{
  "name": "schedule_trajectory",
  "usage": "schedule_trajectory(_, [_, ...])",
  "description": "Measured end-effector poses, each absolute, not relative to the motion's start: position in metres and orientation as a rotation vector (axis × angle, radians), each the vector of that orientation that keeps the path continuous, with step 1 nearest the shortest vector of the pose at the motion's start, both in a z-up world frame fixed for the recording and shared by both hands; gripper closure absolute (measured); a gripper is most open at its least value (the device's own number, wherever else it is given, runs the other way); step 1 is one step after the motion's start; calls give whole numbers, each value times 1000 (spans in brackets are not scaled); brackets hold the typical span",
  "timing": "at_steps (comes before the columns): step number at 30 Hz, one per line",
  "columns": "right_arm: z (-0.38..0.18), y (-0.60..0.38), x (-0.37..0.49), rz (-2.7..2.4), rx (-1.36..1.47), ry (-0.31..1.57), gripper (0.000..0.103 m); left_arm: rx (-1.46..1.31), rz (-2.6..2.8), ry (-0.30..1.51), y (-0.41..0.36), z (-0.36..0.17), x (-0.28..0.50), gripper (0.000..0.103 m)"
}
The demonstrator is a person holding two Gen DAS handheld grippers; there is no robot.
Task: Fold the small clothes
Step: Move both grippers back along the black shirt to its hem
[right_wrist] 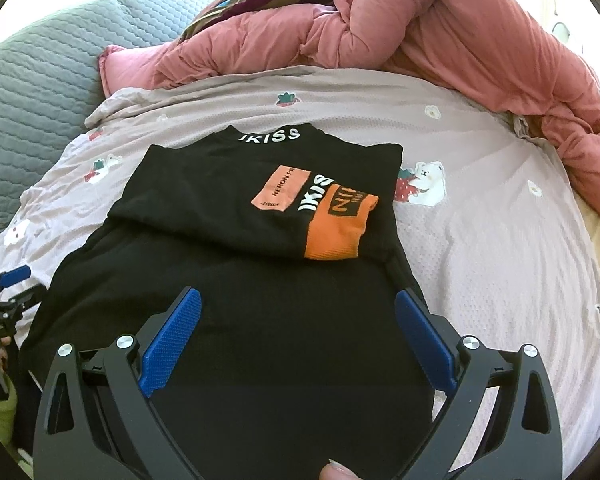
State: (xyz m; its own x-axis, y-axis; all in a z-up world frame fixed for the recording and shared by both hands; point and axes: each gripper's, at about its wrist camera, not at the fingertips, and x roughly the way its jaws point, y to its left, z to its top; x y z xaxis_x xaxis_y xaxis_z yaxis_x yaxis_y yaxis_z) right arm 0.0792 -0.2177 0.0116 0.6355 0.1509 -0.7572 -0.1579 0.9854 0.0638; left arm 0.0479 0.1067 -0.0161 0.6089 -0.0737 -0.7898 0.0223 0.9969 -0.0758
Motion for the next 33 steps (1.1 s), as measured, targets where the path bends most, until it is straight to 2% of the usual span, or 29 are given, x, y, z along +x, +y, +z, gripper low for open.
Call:
schedule_trajectory(10, [4, -226, 63, 168, -27, 887, 6, -128, -66, 927, 124, -20, 30, 12])
schedule_trajectory(12, [2, -230, 59, 160, -28, 895, 6, -134, -80, 927, 123, -20, 28, 20])
schedule_trajectory(15, [1, -237, 53, 147, -25, 901, 6, -138, -102, 933, 119, -20, 27, 25])
schedule_trajectory(17, [3, -244, 49, 136, -23, 902, 6, -138, -122, 938, 116, -21, 27, 37])
schedule_trajectory(19, [5, -251, 44, 122, -23, 898, 6, -141, -139, 946, 115, -22, 26, 41])
schedule_trajectory(24, [7, -273, 32, 80, -16, 898, 6, -146, -182, 988, 108, -32, 28, 61])
schedule_trajectory(30, [-1, -286, 18, 91, -4, 935, 6, -139, -184, 1010, 104, -38, 28, 70])
schedule_trajectory(33, [-3, -292, 12, 102, 14, 944, 7, -144, -185, 1011, 106, -38, 26, 71])
